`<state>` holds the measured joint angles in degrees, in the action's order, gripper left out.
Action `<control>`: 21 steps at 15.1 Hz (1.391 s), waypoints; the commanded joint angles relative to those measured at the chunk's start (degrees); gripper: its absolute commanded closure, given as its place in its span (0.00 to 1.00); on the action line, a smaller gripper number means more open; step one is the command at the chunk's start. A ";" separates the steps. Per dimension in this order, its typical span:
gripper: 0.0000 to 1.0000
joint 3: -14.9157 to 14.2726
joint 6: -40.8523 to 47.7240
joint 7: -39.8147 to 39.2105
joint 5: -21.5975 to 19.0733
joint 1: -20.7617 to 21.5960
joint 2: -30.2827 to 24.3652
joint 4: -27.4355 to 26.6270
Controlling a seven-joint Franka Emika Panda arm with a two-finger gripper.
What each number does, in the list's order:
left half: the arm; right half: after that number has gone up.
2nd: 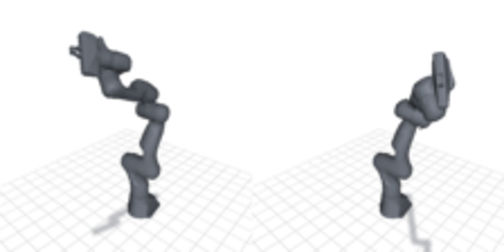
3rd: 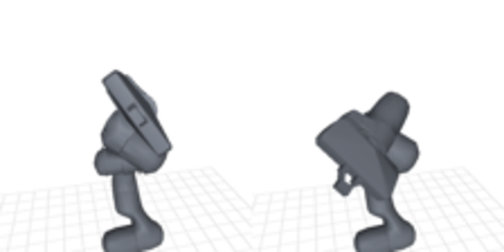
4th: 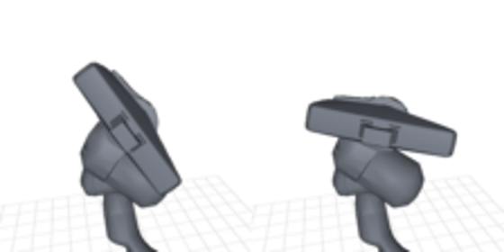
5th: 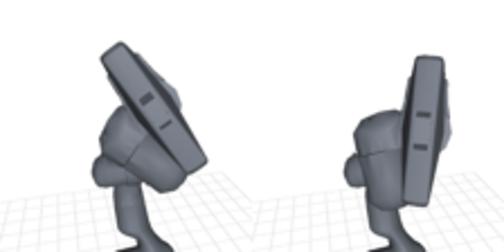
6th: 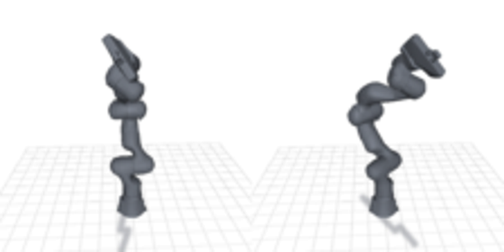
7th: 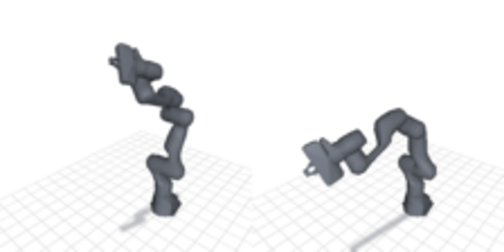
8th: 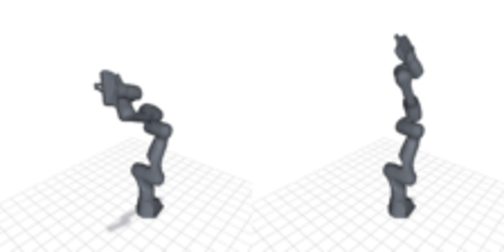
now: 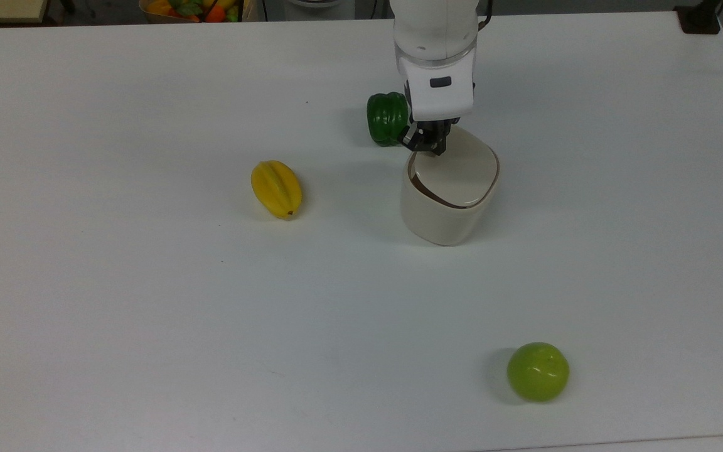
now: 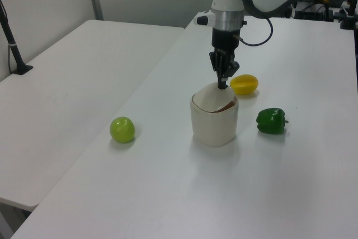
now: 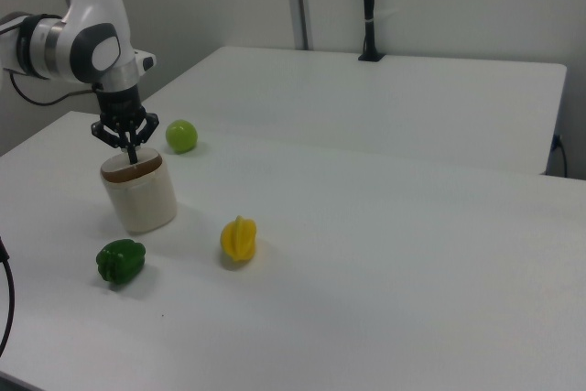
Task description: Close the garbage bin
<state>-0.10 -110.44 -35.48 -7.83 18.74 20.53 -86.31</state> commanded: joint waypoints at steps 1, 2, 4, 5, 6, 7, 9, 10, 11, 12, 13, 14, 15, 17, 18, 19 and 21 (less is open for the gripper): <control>1.00 -0.16 0.58 -1.17 0.71 -0.63 -0.05 -0.61; 1.00 -0.25 0.58 -1.25 0.71 -0.63 0.47 -0.61; 1.00 -0.25 0.32 -1.17 1.41 -0.63 1.00 -0.61; 1.00 -0.25 0.32 -1.17 1.50 -0.63 1.61 -0.61; 1.00 -0.25 0.32 -1.17 1.59 -0.55 2.06 -0.61; 1.00 -0.25 0.23 -1.17 2.37 -0.46 2.23 -0.61; 1.00 -0.25 0.23 -1.08 2.90 -0.20 2.94 -0.61; 1.00 -0.25 0.14 -1.08 3.08 -0.11 3.29 -0.61; 1.00 -0.16 0.05 -0.90 3.52 -0.11 3.55 -0.61; 1.00 -0.16 -0.03 -0.82 3.96 0.07 3.90 -0.61; 1.00 -0.16 -0.56 -0.73 4.05 0.07 3.99 -0.61; 1.00 -0.16 -0.74 -0.64 4.14 0.07 3.99 -0.61; 1.00 -0.25 -0.56 -0.47 4.05 0.07 3.73 -0.53; 1.00 -0.16 0.31 -0.20 3.96 -0.28 1.63 -0.35; 1.00 -0.16 0.75 -0.03 3.70 -0.37 -0.12 -0.52; 1.00 -0.16 2.32 0.67 3.52 -0.37 -1.27 -0.35; 1.00 -0.16 5.84 3.30 3.52 -0.63 -3.38 -0.09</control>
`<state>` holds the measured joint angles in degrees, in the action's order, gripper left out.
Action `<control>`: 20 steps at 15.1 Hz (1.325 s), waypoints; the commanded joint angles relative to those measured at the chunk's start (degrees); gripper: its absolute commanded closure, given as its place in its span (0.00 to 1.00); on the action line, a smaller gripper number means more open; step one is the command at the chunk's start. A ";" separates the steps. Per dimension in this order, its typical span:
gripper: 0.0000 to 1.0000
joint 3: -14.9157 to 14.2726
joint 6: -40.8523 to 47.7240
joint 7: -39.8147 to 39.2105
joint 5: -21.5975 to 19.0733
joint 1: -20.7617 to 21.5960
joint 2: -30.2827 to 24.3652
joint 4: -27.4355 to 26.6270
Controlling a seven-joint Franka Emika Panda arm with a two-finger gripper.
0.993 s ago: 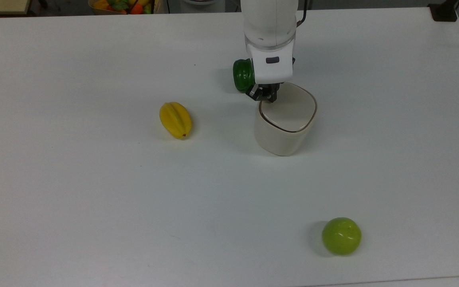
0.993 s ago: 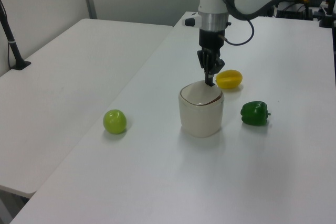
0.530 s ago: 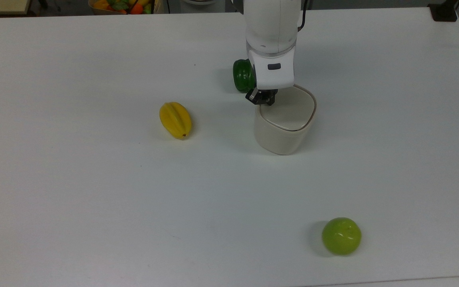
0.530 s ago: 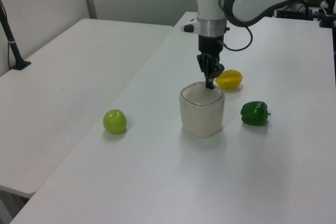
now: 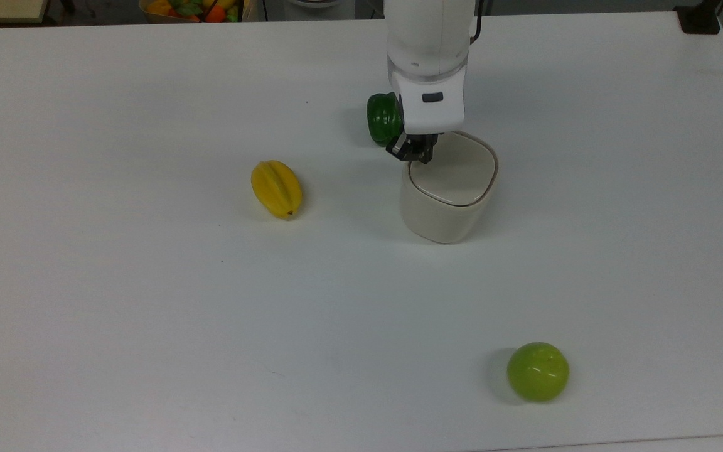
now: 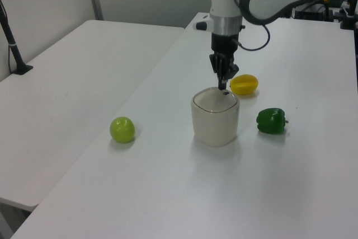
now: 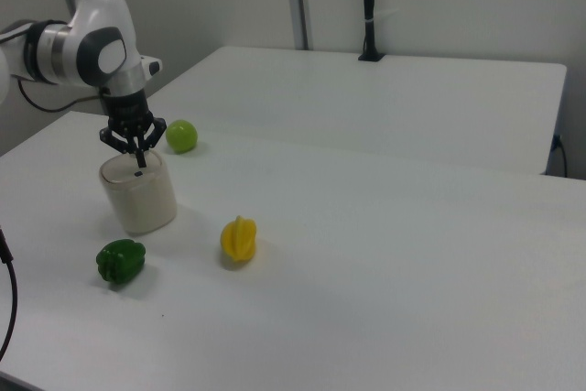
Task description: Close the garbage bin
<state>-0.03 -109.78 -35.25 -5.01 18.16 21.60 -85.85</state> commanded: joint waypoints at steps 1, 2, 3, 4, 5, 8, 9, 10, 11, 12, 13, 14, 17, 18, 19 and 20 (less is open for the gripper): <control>1.00 -0.32 6.50 4.73 0.71 -0.14 -5.59 -0.54; 1.00 -0.32 8.60 6.92 0.71 -0.49 -6.82 -0.54; 1.00 -0.32 11.06 9.12 0.71 -1.28 -7.96 -0.54; 1.00 -0.32 13.00 10.88 0.71 -2.33 -9.10 -0.46; 1.00 -0.32 14.23 13.08 0.97 -3.21 -10.16 -0.46; 1.00 -0.49 18.45 18.98 2.46 -6.89 -12.89 -0.46; 1.00 -0.41 19.60 19.16 2.64 -8.65 -13.68 -0.46; 1.00 -0.49 20.30 19.86 2.55 -10.32 -14.30 -0.46; 1.00 -0.49 20.48 22.56 2.55 -11.64 -14.74 -0.46; 1.00 -0.49 20.49 26.24 2.64 -12.79 -14.83 -0.46; 1.00 -0.41 20.40 28.54 2.64 -14.36 -14.83 -0.46; 1.00 -0.40 20.31 29.70 2.55 -15.69 -14.92 -0.46; 0.92 -0.41 20.40 31.10 2.03 -18.77 -15.44 -0.46; 0.73 -0.49 20.31 33.46 2.03 -19.30 -16.14 -0.46; 0.31 -0.49 20.31 35.92 2.03 -20.26 -16.58 -0.46; 0.00 -0.49 20.40 37.34 2.11 -20.79 -16.94 -0.20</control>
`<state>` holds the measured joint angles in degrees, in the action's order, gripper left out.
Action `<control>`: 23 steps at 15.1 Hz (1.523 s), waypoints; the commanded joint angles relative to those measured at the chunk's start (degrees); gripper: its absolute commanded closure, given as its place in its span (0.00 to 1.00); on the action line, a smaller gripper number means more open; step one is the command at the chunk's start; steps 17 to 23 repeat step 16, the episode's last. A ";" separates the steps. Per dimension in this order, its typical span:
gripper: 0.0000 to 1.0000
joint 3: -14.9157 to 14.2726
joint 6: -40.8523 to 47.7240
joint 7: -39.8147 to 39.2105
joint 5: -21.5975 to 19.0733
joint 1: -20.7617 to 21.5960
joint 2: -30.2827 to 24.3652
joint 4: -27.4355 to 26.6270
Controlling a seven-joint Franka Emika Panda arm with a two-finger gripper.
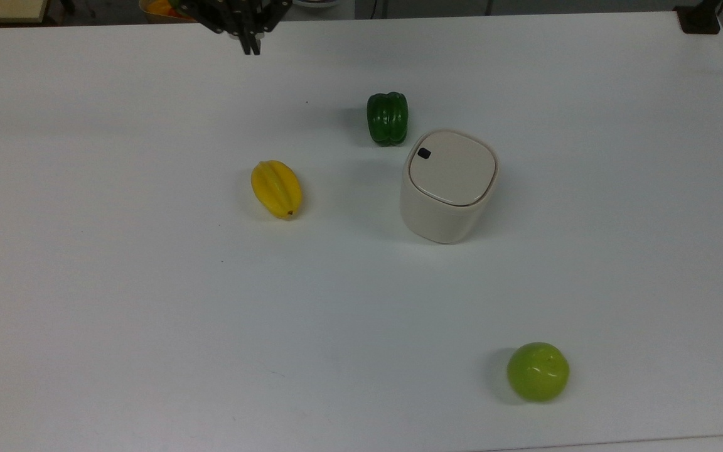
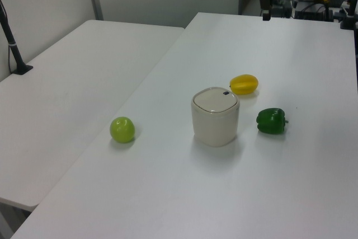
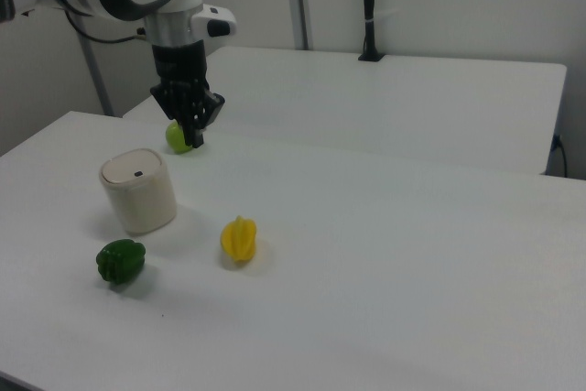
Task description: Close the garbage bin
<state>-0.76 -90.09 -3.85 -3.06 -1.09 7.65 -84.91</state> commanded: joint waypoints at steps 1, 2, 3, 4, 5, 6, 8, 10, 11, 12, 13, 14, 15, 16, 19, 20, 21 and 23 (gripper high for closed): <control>0.00 0.24 0.79 5.88 0.08 -1.72 -3.34 -0.70; 0.00 0.15 0.79 6.57 -0.01 -1.99 -3.43 -0.61; 0.00 0.15 1.23 6.75 -0.01 -1.99 -3.61 -0.52; 0.00 0.15 2.10 6.23 -0.01 -2.08 -4.13 -0.61; 0.00 0.06 3.76 5.36 -0.01 -2.08 -4.49 -0.61; 0.00 0.06 4.91 3.78 0.16 -2.34 -4.49 -0.52; 0.00 -0.03 5.45 1.83 0.08 -2.60 -5.01 -0.44; 0.00 -0.20 5.19 1.83 -0.71 -3.83 -5.46 -0.44; 0.00 -0.29 4.93 1.83 -1.41 -4.10 -5.37 0.09; 0.00 -0.29 4.92 1.92 -1.77 -4.10 -4.85 0.96; 0.00 -0.38 4.84 2.01 -1.77 -4.10 -4.75 1.06; 0.00 -0.38 5.01 2.27 -1.86 -4.10 -4.84 1.06; 0.00 -0.38 5.10 2.27 -1.77 -4.10 -5.02 1.06; 0.00 -0.47 5.10 2.27 -1.77 -4.27 -5.10 1.06; 0.00 -0.47 5.10 2.27 -1.77 -4.27 -5.10 1.06; 0.00 -0.47 5.10 2.27 -1.77 -4.27 -5.10 1.06; 0.00 -0.47 5.10 2.27 -1.77 -4.27 -5.10 1.06; 0.00 -0.47 5.10 2.27 -1.77 -4.27 -5.10 1.06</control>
